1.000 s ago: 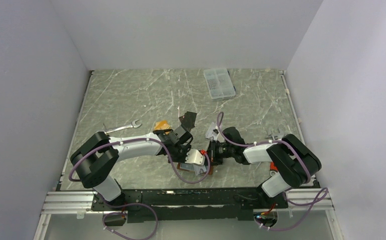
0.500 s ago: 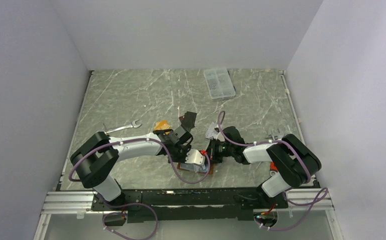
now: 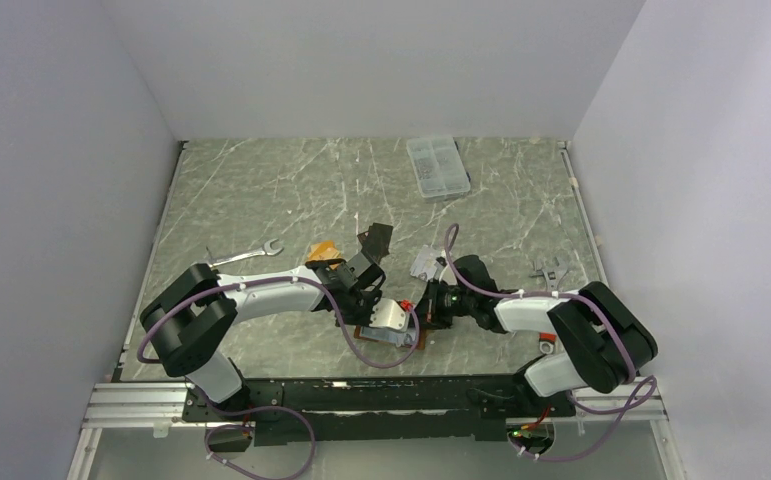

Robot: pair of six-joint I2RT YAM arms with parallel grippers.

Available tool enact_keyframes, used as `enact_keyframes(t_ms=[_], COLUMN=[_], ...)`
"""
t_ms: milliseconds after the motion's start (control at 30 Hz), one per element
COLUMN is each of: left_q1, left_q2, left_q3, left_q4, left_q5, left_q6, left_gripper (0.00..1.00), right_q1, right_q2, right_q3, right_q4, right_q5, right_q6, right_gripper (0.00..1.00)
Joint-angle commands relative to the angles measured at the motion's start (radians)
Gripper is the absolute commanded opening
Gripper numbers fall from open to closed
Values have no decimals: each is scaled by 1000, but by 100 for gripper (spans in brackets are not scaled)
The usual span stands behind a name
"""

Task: Put the credit cards into the card holder
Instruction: Insert the credit card into the card holder.

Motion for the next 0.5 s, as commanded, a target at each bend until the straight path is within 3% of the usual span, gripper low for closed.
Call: enact_keyframes(t_ms=[0,467], left_q1=[-8,-8], left_q2=[-7,3], left_q3=[-10,4], left_q4=[9,-3], left_q5=[28,32], left_q6=[-4,-2], left_gripper=[22,21], right_q1=[-3,-1], right_q2=[-12,51], right_q3=[-23,1], right_q4=[-12,101], right_q5=[-7,-56], right_q6=[-18,5], right_gripper=[0,0])
